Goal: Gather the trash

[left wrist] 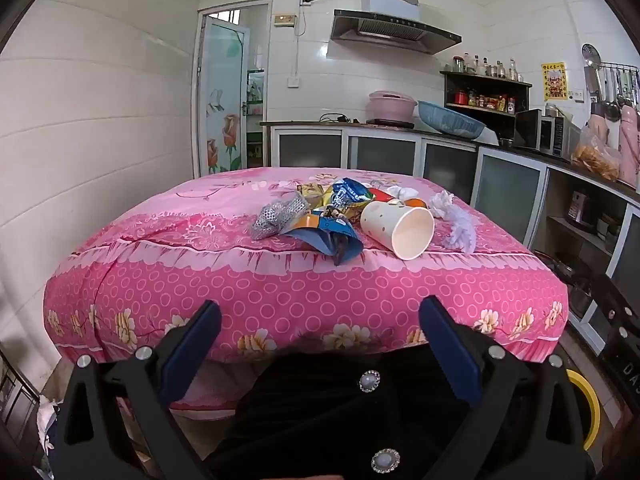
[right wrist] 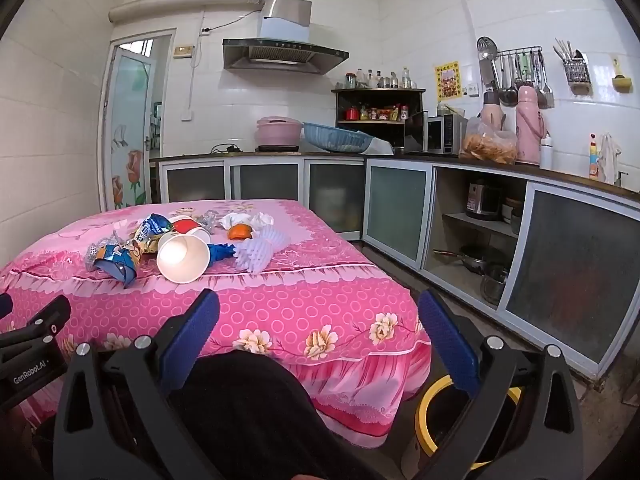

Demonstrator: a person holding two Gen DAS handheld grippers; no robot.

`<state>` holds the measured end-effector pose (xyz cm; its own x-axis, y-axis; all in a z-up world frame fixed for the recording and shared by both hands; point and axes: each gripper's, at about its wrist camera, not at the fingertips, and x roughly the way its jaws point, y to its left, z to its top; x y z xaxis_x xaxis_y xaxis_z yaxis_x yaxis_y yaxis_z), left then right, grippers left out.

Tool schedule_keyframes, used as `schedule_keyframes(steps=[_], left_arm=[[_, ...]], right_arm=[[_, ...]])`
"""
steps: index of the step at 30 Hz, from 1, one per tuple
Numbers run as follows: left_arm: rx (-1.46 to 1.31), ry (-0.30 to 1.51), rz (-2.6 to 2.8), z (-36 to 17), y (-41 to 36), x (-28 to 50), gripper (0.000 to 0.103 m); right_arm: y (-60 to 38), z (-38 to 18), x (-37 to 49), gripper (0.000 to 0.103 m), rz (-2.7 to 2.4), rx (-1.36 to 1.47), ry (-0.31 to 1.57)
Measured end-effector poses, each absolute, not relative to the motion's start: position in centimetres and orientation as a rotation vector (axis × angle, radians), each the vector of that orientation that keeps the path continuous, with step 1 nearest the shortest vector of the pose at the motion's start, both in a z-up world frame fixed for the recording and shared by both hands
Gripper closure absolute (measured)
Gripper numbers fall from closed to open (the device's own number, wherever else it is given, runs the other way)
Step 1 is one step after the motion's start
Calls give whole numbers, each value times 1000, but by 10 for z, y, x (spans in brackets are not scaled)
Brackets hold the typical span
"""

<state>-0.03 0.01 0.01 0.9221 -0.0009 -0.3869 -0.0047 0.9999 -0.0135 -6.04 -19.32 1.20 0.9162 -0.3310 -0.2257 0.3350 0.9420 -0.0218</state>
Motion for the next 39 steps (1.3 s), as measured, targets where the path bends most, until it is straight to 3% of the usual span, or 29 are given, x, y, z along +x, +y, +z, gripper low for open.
schedule_keyframes(steps=[39], left_arm=[[-8, 411, -1, -5, -1, 0, 8]], right_arm=[[-194, 11, -60, 8, -344, 20, 242]])
